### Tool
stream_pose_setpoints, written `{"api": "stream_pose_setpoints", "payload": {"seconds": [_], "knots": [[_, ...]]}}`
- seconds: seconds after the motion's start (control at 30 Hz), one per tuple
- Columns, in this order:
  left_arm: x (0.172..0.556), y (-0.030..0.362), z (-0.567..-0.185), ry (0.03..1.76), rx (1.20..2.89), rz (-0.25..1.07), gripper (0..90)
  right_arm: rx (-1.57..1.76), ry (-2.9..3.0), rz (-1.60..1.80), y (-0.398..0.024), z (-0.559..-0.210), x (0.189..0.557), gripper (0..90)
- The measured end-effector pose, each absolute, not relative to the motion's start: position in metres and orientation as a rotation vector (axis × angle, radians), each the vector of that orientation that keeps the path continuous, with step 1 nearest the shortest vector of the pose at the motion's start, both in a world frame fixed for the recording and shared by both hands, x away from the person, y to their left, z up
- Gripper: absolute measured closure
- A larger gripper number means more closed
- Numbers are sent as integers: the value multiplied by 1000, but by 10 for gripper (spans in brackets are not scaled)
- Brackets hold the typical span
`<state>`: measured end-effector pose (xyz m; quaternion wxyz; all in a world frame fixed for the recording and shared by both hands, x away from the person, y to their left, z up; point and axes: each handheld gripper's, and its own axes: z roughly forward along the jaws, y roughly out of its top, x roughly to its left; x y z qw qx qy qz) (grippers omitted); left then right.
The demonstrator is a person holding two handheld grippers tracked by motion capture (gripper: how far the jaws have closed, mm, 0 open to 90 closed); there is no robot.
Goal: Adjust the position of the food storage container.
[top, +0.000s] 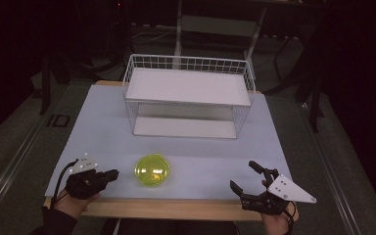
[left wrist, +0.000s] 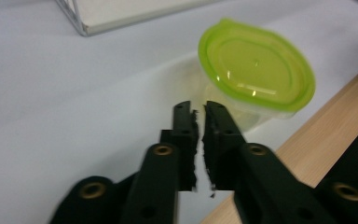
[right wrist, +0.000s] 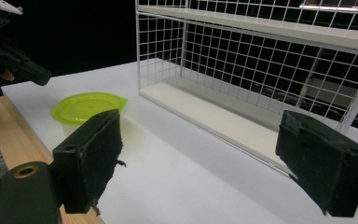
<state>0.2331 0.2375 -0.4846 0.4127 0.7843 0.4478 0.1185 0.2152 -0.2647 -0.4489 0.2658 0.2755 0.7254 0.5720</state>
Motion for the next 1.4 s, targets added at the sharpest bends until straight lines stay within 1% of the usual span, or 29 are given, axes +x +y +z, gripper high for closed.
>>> {"api": "stream_pose_setpoints", "payload": {"seconds": [0.07, 0.33, 0.37, 0.47, 0.57, 0.6, 0.67, 1.0, 1.13, 1.4], "knots": [[235, 236, -487, 1135, 1995, 279, 900, 749, 1962, 1545, -264, -450, 217, 142], [243, 224, -494, 1142, 2057, 241, 900, 735, 1977, 1545, -261, -451, 218, 142], [247, 222, -497, 1152, 2045, 208, 900, 735, 1976, 1545, -261, -451, 218, 142], [251, 218, -499, 1153, 2027, 169, 900, 745, 1977, 1546, -261, -452, 220, 142], [254, 216, -501, 1150, 2028, 158, 900, 749, 1978, 1547, -261, -453, 220, 142], [259, 208, -507, 1140, 2057, 133, 900, 745, 1980, 1541, -261, -452, 219, 142], [264, 202, -512, 1140, 2079, 126, 900, 738, 1980, 1541, -260, -452, 219, 142], [280, 182, -519, 1147, 2046, 67, 900, 734, 1996, 1536, -260, -453, 220, 142], [286, 176, -519, 1153, 2036, 76, 900, 733, 2001, 1527, -259, -453, 219, 142], [306, 162, -522, 1118, 2012, 49, 900, 733, 2014, 1517, -258, -454, 220, 142]]}}
